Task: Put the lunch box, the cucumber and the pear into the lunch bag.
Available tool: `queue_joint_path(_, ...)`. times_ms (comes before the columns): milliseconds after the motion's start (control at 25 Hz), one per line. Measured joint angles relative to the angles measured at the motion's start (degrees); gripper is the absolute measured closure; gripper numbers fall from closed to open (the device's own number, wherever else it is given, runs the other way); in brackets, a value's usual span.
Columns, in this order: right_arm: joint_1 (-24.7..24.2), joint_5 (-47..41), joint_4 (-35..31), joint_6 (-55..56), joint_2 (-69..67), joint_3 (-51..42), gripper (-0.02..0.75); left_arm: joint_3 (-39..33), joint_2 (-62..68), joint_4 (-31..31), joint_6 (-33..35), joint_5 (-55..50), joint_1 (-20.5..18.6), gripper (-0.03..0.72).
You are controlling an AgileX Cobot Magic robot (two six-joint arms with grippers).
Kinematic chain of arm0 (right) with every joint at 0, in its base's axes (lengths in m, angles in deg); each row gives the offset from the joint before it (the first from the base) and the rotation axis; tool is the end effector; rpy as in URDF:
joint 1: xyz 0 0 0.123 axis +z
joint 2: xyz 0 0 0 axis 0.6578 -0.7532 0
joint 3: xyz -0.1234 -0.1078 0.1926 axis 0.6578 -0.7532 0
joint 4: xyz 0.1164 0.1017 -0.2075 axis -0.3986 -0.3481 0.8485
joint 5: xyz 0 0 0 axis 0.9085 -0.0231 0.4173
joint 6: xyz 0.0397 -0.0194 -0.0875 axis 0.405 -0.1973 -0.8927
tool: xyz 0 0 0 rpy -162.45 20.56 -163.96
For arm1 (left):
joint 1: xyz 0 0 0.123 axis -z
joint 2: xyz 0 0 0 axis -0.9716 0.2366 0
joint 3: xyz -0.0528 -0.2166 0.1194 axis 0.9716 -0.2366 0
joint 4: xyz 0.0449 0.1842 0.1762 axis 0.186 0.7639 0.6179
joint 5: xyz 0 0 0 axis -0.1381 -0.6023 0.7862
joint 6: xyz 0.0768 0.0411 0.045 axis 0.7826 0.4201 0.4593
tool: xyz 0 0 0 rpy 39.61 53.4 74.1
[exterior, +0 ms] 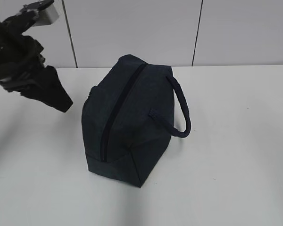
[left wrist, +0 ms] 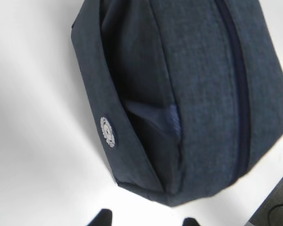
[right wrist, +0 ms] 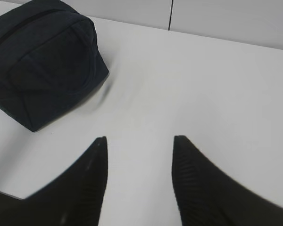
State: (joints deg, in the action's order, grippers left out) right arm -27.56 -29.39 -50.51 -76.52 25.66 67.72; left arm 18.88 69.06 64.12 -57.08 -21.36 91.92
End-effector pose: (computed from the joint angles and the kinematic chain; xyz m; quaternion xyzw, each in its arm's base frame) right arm 0.0541 0.0107 0.3495 -0.1226 0.8382 0.0348 0.5303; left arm 0.2943 -0.1210 0.2547 0.3108 0.9186 -0.1885 0.1552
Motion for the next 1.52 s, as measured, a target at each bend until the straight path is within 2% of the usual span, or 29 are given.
queue_joint_path(200,0.0,-0.23,0.0,0.0,4.87,-3.08,0.386,-9.35,-12.74,-0.82,0.0,3.01,0.0,0.412)
queue_joint_path(480,0.0,-0.23,0.0,0.0,8.85,-3.06,0.386,-20.25,-34.32,-5.33,-0.1,5.18,0.0,0.412)
queue_joint_path(1000,0.0,-0.23,0.0,0.0,15.48,-3.21,0.386,-32.82,-68.68,-5.06,-2.56,2.21,0.0,0.412)
queue_joint_path(1120,0.0,-0.23,0.0,0.0,16.01,-3.79,0.386,-34.06,-73.95,-2.37,-5.21,0.9,0.0,0.412)
queue_joint_path(1360,0.0,-0.37,0.0,0.0,16.39,-7.93,0.386,-34.72,-79.58,12.1,-16.72,-3.19,0.0,0.412)
queue_joint_path(1520,0.0,-0.37,0.0,0.0,16.39,-9.43,0.386,-34.74,-80.55,16.39,-18.28,-1.05,0.0,0.412)
